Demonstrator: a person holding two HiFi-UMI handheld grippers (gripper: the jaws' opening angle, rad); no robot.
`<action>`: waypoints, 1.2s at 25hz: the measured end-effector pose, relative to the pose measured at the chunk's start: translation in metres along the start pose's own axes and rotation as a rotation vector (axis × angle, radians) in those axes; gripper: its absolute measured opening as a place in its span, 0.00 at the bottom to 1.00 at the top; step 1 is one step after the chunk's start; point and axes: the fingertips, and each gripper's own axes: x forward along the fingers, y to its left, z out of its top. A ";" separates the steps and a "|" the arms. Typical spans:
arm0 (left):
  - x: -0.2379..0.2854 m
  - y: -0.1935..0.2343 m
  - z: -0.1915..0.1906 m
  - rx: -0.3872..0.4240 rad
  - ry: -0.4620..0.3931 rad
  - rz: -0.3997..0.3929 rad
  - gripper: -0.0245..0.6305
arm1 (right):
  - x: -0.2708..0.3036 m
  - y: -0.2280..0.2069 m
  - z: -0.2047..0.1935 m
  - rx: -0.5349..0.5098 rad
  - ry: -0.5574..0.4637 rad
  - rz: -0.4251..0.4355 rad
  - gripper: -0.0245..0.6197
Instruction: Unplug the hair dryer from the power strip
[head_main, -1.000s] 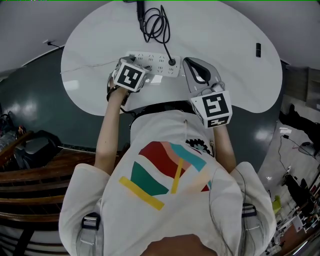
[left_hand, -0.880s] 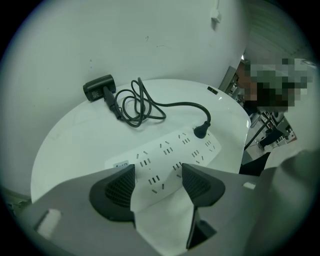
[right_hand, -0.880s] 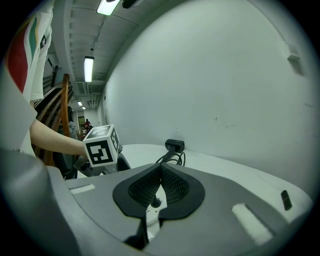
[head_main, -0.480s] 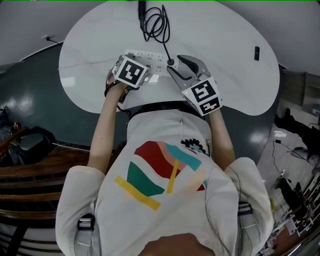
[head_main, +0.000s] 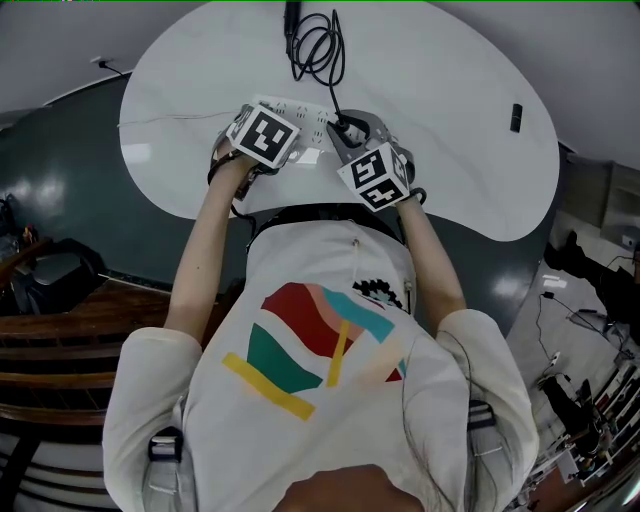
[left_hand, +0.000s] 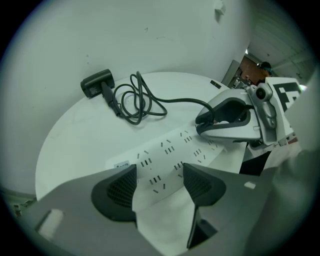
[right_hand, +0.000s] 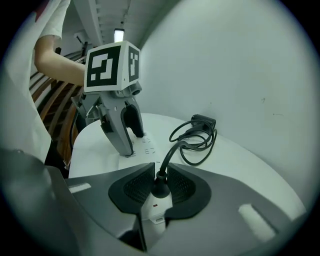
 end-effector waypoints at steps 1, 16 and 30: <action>0.000 0.000 0.000 0.000 0.003 0.001 0.48 | 0.000 0.000 0.000 0.006 -0.008 -0.007 0.18; -0.003 -0.009 0.007 0.053 0.048 -0.037 0.48 | -0.015 0.006 0.013 0.101 -0.085 0.021 0.14; -0.008 -0.017 -0.001 -0.019 0.142 -0.165 0.49 | -0.026 0.006 0.038 0.041 -0.172 0.060 0.14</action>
